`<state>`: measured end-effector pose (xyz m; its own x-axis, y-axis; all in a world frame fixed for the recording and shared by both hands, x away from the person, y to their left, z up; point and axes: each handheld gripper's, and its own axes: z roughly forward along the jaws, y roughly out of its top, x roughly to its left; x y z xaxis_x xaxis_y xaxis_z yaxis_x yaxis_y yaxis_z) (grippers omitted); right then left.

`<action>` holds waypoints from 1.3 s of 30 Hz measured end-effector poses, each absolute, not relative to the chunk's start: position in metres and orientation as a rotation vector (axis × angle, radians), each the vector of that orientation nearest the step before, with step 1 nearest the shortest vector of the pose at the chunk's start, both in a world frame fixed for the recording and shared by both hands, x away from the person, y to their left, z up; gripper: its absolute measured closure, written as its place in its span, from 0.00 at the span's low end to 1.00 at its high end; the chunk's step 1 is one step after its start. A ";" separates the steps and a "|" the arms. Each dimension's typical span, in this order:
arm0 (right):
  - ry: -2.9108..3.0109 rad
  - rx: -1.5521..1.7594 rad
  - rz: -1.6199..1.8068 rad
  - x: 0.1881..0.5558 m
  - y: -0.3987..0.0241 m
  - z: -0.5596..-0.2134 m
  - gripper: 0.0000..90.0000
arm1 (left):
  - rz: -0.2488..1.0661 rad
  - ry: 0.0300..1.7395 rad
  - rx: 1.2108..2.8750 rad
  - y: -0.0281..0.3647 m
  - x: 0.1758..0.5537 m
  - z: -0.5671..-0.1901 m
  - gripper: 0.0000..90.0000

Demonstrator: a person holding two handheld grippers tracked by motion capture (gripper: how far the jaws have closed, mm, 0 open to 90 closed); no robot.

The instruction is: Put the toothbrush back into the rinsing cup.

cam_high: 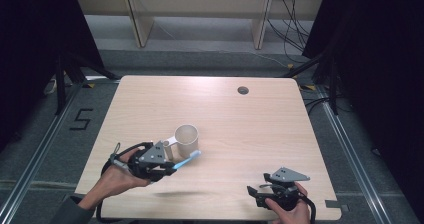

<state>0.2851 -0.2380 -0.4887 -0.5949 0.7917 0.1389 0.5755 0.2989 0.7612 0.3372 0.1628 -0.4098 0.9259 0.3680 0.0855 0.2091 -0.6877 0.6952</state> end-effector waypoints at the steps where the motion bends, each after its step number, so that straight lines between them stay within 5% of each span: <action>1: 2.304 1.257 1.174 0.285 -0.238 -0.488 0.26 | 0.293 0.433 2.306 0.167 0.340 -0.407 0.87; 15: 2.312 1.247 1.188 0.285 -0.238 -0.489 0.26 | 0.383 0.561 1.923 0.189 0.350 -0.398 0.87; 39: 2.323 1.251 1.170 0.285 -0.238 -0.489 0.26 | 0.517 0.590 1.504 0.209 0.351 -0.409 0.87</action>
<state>0.2850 -0.2375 -0.4893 -0.5979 0.7888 0.1423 0.5841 0.3071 0.7514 0.3505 0.2093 -0.4088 0.7594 0.6493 -0.0410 0.0447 0.0108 0.9989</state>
